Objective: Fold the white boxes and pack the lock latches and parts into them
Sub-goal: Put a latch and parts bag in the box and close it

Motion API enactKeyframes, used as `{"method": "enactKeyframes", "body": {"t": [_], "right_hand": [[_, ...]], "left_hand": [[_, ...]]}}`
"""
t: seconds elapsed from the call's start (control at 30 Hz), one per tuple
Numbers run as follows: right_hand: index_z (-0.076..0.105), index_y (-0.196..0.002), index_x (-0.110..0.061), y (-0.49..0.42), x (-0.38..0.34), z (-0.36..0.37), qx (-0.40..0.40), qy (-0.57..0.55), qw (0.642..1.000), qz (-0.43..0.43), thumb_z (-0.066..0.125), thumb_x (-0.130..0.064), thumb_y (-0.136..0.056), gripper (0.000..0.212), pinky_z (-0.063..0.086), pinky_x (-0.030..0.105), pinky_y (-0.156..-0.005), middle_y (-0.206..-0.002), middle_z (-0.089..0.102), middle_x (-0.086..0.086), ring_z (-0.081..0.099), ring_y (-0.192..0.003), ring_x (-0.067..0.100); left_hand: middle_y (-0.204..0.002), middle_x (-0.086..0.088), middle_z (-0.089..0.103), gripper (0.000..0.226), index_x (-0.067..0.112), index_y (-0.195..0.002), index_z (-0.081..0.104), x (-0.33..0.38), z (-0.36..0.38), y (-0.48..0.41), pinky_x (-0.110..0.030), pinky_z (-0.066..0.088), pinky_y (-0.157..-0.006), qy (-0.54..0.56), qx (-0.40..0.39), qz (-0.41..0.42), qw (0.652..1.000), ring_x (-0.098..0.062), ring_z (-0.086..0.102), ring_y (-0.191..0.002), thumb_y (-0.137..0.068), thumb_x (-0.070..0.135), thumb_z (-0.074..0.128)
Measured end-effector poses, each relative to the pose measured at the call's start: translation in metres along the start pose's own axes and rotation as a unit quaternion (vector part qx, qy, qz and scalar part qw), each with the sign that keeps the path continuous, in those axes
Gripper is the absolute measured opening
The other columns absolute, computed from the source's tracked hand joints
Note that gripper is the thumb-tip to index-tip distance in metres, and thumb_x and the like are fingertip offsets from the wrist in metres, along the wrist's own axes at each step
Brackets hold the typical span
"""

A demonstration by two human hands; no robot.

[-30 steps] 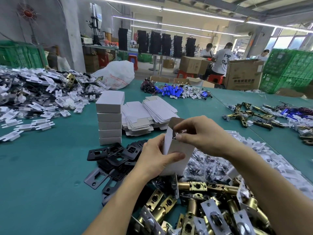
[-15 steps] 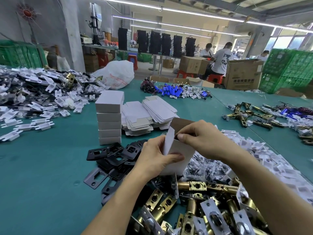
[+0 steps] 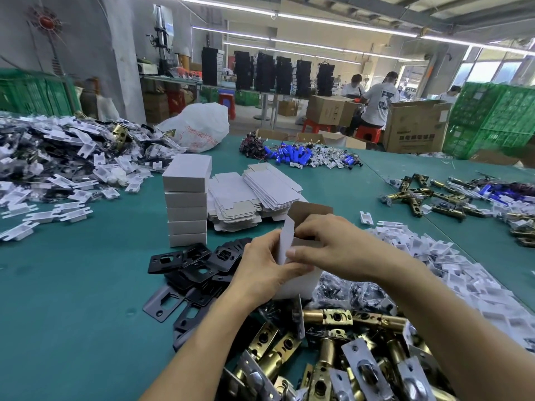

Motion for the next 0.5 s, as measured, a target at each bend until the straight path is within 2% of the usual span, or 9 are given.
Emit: {"method": "enactKeyframes", "body": {"t": [0.03, 0.1, 0.17, 0.27, 0.37, 0.43, 0.5], "right_hand": [[0.064, -0.084, -0.013, 0.001, 0.001, 0.001, -0.006, 0.013, 1.0, -0.002, 0.061, -0.039, -0.091, 0.027, 0.046, 0.044, -0.078, -0.089, 0.063, 0.007, 0.055, -0.083, 0.022], [0.067, -0.112, -0.019, 0.003, 0.004, 0.002, -0.005, 0.025, 1.0, -0.01, 0.064, -0.033, -0.091, 0.025, 0.044, 0.038, -0.091, -0.11, 0.066, 0.0, 0.057, -0.101, 0.018], [0.06, -0.126, -0.022, 0.006, 0.007, 0.002, 0.022, -0.071, 0.997, -0.021, 0.066, -0.02, -0.091, 0.036, 0.044, 0.027, -0.1, -0.122, 0.064, -0.008, 0.057, -0.114, 0.006], [0.058, -0.117, -0.018, 0.012, 0.013, 0.001, 0.066, -0.225, 0.972, -0.028, 0.067, -0.003, -0.089, 0.033, 0.047, 0.015, -0.093, -0.115, 0.065, -0.01, 0.06, -0.109, -0.005], [0.065, -0.103, -0.019, 0.019, 0.028, -0.009, 0.172, -0.227, 0.958, -0.026, 0.072, -0.004, -0.085, 0.024, 0.042, 0.007, -0.076, -0.101, 0.07, -0.009, 0.063, -0.095, 0.0], [0.068, -0.098, -0.025, 0.026, 0.042, -0.016, 0.244, -0.204, 0.948, 0.009, 0.076, -0.01, -0.083, 0.022, 0.04, 0.008, -0.072, -0.098, 0.069, -0.011, 0.06, -0.093, 0.001], [0.067, -0.102, -0.027, 0.029, 0.058, -0.012, 0.234, -0.224, 0.944, 0.054, 0.075, -0.013, -0.084, 0.024, 0.048, 0.016, -0.075, -0.104, 0.067, -0.009, 0.062, -0.095, 0.005]], "left_hand": [[-0.091, 0.0, 0.075, 0.041, 0.023, -0.097, 0.07, 0.001, 0.0, 0.0, -0.039, 0.057, -0.073, 0.004, 0.003, 0.008, 1.0, -0.023, 0.07, -0.088, -0.063, 0.04, 0.087], [-0.091, 0.004, 0.075, 0.042, 0.028, -0.1, 0.068, 0.005, -0.001, 0.002, -0.023, 0.053, -0.066, 0.019, 0.014, 0.025, 0.999, -0.012, 0.07, -0.083, -0.064, 0.04, 0.088], [-0.096, 0.005, 0.074, 0.05, 0.031, -0.106, 0.064, 0.007, -0.004, 0.003, -0.019, 0.052, -0.068, 0.026, 0.031, 0.035, 0.999, -0.009, 0.07, -0.087, -0.064, 0.038, 0.09], [-0.103, 0.003, 0.07, 0.068, 0.04, -0.112, 0.051, 0.007, -0.009, 0.003, -0.029, 0.057, -0.074, 0.003, 0.07, 0.046, 0.997, -0.012, 0.069, -0.093, -0.058, 0.039, 0.093], [-0.112, -0.004, 0.068, 0.075, 0.047, -0.111, 0.039, 0.012, -0.012, 0.005, -0.052, 0.06, -0.08, 0.014, 0.103, 0.074, 0.992, -0.025, 0.071, -0.096, -0.057, 0.044, 0.091], [-0.118, -0.004, 0.066, 0.069, 0.053, -0.11, 0.038, 0.016, -0.015, 0.005, -0.055, 0.06, -0.08, -0.007, 0.114, 0.095, 0.989, -0.025, 0.07, -0.1, -0.061, 0.051, 0.088], [-0.115, 0.002, 0.066, 0.059, 0.053, -0.109, 0.046, 0.016, -0.015, 0.005, -0.053, 0.061, -0.077, -0.017, 0.108, 0.101, 0.989, -0.021, 0.07, -0.098, -0.064, 0.055, 0.084]]}}
Point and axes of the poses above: each hand's wrist, its own y-axis away from the middle knuckle, its own z-axis out of the palm, x = y × z, the point moved 6 cm from there along -y, towards the middle knuckle
